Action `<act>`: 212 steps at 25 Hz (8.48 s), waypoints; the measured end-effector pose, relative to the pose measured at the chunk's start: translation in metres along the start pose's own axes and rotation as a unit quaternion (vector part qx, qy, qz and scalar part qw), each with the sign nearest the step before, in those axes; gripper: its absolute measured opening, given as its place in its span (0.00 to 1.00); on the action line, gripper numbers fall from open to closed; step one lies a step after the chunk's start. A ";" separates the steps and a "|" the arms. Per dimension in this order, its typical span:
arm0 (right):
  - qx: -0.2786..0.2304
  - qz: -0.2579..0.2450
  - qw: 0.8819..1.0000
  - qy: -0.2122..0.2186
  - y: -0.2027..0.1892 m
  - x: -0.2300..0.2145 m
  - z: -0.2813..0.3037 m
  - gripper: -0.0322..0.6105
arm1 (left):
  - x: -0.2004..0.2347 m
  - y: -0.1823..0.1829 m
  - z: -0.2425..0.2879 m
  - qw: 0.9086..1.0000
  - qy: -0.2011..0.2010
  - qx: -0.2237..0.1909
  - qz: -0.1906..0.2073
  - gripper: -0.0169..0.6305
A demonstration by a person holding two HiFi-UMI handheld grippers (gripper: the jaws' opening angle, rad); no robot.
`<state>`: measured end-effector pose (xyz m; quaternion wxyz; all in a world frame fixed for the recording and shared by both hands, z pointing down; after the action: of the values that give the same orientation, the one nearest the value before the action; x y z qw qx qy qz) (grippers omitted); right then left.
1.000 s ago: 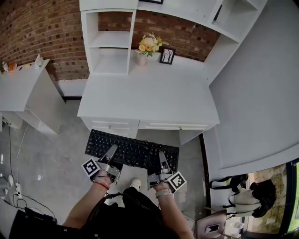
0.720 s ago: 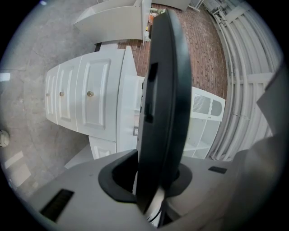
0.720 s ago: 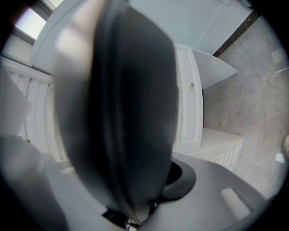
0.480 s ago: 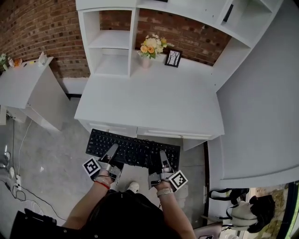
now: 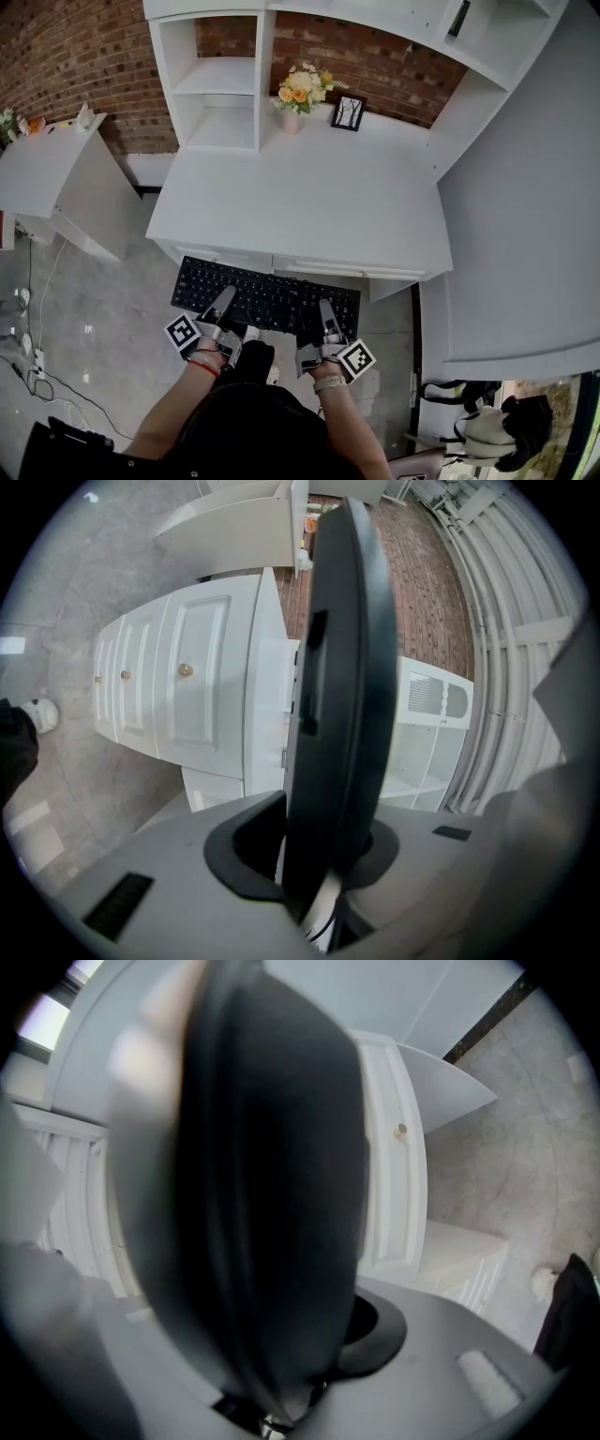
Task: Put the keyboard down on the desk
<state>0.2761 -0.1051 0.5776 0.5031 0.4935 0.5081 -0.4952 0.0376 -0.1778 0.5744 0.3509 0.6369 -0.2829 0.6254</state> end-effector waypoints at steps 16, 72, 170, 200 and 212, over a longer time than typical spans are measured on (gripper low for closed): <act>-0.003 -0.007 1.000 -0.017 0.026 -0.008 0.044 0.25 | 0.015 0.006 0.057 1.000 0.013 0.007 -0.020 0.12; -0.059 0.057 0.991 -0.110 0.047 -0.047 0.141 0.18 | 0.021 0.010 0.118 0.971 0.002 0.214 0.111 0.34; 0.406 -0.229 0.859 -0.211 -0.107 -0.055 0.207 0.05 | 0.040 0.027 0.164 0.846 0.194 0.278 0.412 0.01; 0.268 -0.501 0.822 0.049 -0.048 0.088 0.288 0.05 | -0.079 0.073 0.239 0.830 0.033 0.209 0.516 0.01; 0.135 -0.607 0.770 0.143 -0.038 0.176 0.313 0.05 | -0.170 0.088 0.261 0.756 -0.044 0.084 0.647 0.01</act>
<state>0.2443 -0.4183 0.4010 -0.0522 0.2099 0.6959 -0.6848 0.1138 -0.4524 0.4207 -0.2056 0.3557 -0.5890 0.6959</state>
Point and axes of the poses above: the fingertips, and each gripper's own axes: z forward along the fingers, x to its left, y out of its top, the point moved 1 cm from there along -z, backward along the fingers, and after that the axes turned 3 degrees about -x, right-handed, at the moved point
